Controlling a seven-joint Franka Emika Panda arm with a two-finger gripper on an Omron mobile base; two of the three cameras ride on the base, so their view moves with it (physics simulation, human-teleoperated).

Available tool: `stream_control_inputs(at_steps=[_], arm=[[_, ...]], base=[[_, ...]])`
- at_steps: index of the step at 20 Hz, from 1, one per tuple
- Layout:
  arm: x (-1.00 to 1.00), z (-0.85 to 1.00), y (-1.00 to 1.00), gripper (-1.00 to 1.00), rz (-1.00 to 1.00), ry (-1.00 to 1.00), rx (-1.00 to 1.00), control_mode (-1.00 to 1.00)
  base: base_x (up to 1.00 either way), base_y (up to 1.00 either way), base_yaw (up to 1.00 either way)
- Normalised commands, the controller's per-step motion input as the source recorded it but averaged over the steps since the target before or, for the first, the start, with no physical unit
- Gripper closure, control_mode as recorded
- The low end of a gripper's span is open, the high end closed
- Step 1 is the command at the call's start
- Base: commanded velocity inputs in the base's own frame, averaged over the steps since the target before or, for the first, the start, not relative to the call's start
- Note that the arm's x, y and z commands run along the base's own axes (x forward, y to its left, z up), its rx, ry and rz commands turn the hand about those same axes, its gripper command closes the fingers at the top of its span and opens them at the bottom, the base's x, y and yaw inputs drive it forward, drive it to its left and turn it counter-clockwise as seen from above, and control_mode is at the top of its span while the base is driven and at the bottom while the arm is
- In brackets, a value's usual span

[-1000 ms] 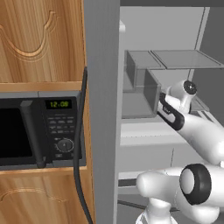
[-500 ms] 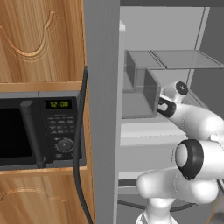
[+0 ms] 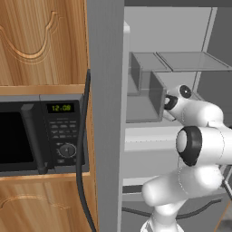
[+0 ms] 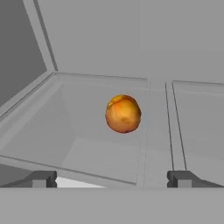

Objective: Retrieve the mango and peach from the fridge and place them into the bowl on the dining table.

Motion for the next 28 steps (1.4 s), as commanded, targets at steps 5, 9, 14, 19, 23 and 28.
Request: stream_control_inputs(at_steps=[5,9,14,19,23,28], arm=[[0.45,-0.25,-0.1,-1.0,0.0,0.0,0.02,-1.0],[0.47,-0.27,-0.16,-1.0,0.0,0.0,0.03,-1.0],[0.5,-0.22,-0.13,-1.0,0.0,0.0,0.03,-1.0],[0.52,-0.25,0.0,-1.0,0.0,0.0,0.01,-1.0],[0.43,-0.26,0.0,-1.0,0.0,0.0,0.0,-1.0],[0.48,-0.26,0.0,-1.0,0.0,0.01,0.0,-1.0]], base=[[0.0,0.0,0.0],[0.0,0.0,0.0],[0.0,0.0,0.0],[0.0,0.0,0.0],[0.0,0.0,0.0],[0.0,0.0,0.0]])
